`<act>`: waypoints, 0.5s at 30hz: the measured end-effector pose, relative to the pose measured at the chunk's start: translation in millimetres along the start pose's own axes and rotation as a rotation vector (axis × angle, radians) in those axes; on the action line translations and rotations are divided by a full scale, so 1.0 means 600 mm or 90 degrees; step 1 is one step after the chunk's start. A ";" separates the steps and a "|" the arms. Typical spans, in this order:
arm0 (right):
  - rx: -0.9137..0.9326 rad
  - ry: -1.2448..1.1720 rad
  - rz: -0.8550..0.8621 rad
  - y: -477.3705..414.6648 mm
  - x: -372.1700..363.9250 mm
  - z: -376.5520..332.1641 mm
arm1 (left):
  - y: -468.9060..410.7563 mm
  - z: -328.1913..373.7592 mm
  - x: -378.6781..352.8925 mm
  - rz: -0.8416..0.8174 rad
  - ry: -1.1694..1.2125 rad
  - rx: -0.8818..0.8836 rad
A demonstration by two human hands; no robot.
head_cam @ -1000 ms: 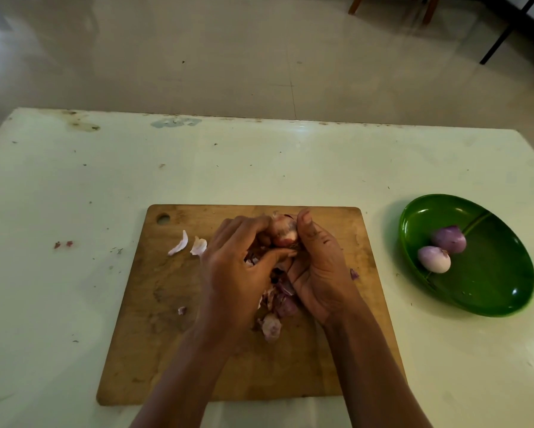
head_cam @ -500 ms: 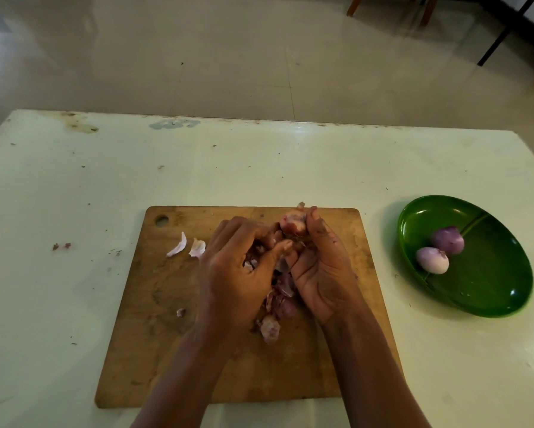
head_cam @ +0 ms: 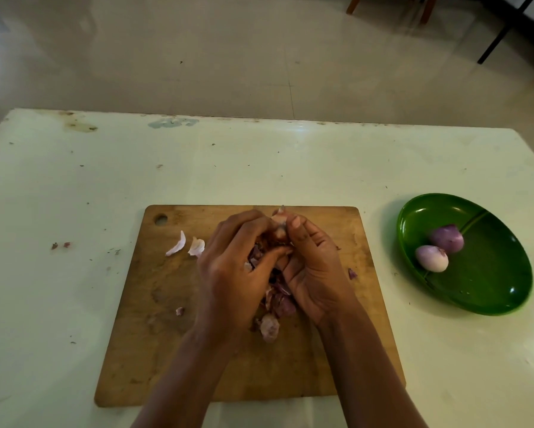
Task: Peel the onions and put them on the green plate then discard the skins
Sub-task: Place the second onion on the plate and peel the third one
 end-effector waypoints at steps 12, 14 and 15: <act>0.004 0.001 0.035 0.000 -0.014 0.002 | -0.001 -0.004 0.002 0.006 -0.023 -0.010; 0.001 0.002 0.046 0.000 -0.015 0.001 | -0.003 -0.003 0.003 -0.003 0.006 0.013; -0.001 0.001 0.054 0.000 -0.015 0.001 | -0.004 -0.003 0.003 -0.009 0.037 0.034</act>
Point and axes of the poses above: each hand's wrist, its own y-axis away from the middle knuckle, its own x-axis out of the back of the hand, z = x × y, the point moved 1 cm from there along -y, towards the middle knuckle, and after that the axes turned 1 degree about z, right-handed, at the moved point
